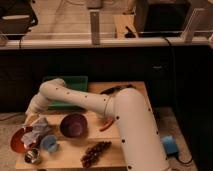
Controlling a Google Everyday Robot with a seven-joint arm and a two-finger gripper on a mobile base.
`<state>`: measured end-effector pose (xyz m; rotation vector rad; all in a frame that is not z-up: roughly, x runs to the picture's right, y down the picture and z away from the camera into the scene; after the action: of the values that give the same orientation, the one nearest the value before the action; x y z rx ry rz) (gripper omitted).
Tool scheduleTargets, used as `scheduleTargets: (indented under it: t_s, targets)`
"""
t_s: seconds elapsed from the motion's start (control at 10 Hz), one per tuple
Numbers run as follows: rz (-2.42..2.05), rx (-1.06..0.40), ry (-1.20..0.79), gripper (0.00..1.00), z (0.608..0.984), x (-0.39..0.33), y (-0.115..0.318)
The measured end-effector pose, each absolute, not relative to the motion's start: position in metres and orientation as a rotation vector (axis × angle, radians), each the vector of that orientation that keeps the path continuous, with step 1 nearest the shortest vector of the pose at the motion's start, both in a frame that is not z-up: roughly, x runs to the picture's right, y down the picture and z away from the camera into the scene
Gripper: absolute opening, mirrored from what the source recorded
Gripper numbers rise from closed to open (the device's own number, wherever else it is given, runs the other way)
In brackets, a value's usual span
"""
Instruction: Place fork in metal cup
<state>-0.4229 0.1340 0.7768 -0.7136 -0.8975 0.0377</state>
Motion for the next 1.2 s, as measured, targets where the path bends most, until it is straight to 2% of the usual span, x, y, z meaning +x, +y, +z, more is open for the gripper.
scheduleTargets:
  t_s: [0.2, 1.0, 1.1, 1.2]
  targets:
    - [0.117, -0.690, -0.953, 0.80, 0.777, -0.418, 0.134]
    - [0.094, -0.731, -0.934, 0.78, 0.791, -0.451, 0.143]
    - [0.088, -0.736, -0.931, 0.73, 0.793, -0.453, 0.145]
    - [0.082, -0.739, -0.927, 0.61, 0.795, -0.455, 0.146]
